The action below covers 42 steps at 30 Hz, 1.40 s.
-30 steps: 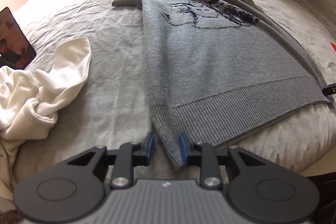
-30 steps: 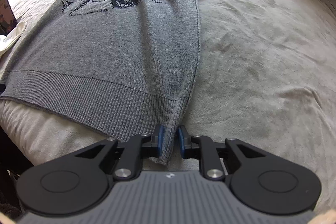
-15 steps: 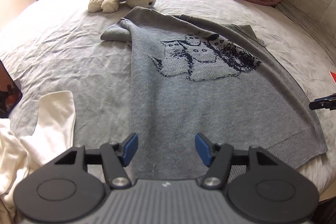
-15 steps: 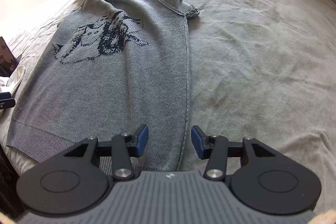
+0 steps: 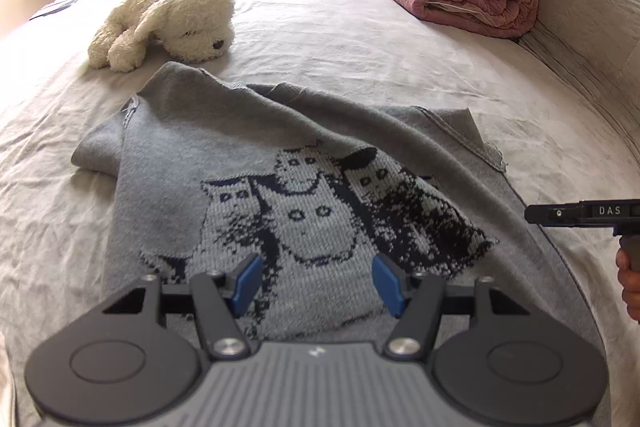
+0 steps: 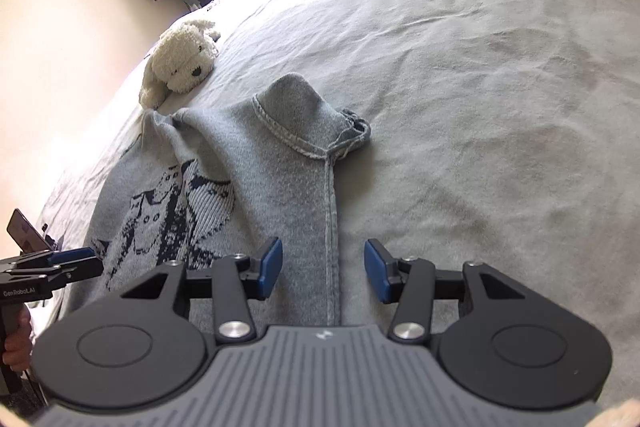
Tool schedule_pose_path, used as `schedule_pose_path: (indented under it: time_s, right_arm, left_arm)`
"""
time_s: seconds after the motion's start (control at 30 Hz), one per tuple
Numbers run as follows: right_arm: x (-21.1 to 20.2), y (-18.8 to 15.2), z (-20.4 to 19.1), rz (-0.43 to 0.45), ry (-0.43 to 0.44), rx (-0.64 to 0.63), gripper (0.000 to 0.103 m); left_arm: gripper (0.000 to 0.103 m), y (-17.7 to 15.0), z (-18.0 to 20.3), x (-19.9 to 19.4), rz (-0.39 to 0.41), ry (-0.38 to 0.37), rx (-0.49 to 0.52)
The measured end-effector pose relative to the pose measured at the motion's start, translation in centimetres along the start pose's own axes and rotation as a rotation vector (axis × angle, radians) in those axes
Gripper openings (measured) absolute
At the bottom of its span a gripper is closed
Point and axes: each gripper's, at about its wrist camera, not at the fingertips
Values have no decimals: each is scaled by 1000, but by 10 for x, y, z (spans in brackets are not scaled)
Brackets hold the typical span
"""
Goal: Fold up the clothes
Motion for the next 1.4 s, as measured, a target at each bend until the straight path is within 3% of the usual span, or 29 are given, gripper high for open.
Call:
schedule_pose_path:
  time_s: [0.37,0.43,0.5,0.6,0.73,0.9,1.2,1.4]
  right_arm:
    - [51,21,38,144,197,281,50]
    - [54,15,45,205,224,356,40]
    - [56,9,52,257,216,448,22]
    - [49,7,48,316,220,482,17]
    - [35,13,36,361,287,442,15]
    - [28,23,0,341,399,267,15]
    - [46,-3,-83,122,547,-126,14]
    - [70,-27,-106,-68,565,-259,13]
  left_arm:
    - [62,51,36,78,21,-6,51]
    - [62,61,44,91,16,-2,76]
    - [62,70,51,106,1,-4,100]
    - [62,83,55,122,-33,-10,59]
    - [62,98,54,136,-72,-42,-61]
    - [62,108,54,130,-86,-38,-61]
    - [62,116,25,111,-63,23,-28]
    - [62,113,15,118,-76,54,-23]
Point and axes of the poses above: each gripper's, at about its wrist camera, not at the fingertips, and x roughly the way its jaws point, z to its right, y to its top, and after that the axes turned 12 degrees about z, right-handed
